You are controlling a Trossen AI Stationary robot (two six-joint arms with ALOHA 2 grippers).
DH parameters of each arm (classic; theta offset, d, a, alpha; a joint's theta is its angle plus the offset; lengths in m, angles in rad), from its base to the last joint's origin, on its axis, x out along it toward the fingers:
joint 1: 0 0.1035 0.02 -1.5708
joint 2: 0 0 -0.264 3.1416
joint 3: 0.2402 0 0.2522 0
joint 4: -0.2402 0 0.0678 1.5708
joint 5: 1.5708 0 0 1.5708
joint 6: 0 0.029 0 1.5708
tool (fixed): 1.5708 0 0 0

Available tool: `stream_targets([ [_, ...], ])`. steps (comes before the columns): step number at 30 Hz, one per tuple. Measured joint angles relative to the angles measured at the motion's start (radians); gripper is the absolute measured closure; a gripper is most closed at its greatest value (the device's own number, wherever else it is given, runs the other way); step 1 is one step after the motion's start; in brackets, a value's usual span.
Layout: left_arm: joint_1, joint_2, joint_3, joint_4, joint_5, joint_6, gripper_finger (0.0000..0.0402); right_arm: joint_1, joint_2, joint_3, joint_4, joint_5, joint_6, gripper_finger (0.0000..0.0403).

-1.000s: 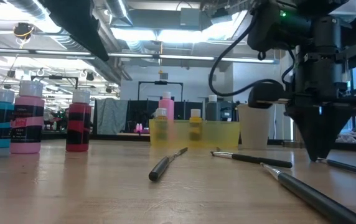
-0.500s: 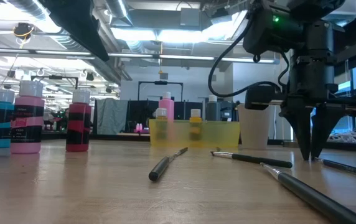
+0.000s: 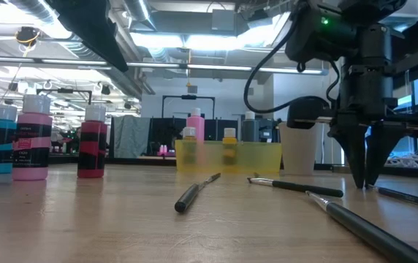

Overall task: Pick & Place Paint Supplies
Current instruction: Put the silver paint brush into the white cup

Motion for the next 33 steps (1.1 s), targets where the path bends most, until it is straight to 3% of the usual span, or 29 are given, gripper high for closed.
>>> stream_targets([
  [24, 0.0, 0.0, 0.0, 0.0, 0.0, 0.0, 0.0183, 0.008, 0.001, 0.001, 0.009, -0.019, 0.005, 0.0364],
  [33, 0.0, 0.0, 0.0, 0.0, 0.0, 0.0, 0.0183, 0.009, 0.008, 0.003, -0.015, -0.015, -0.044, 0.0398],
])
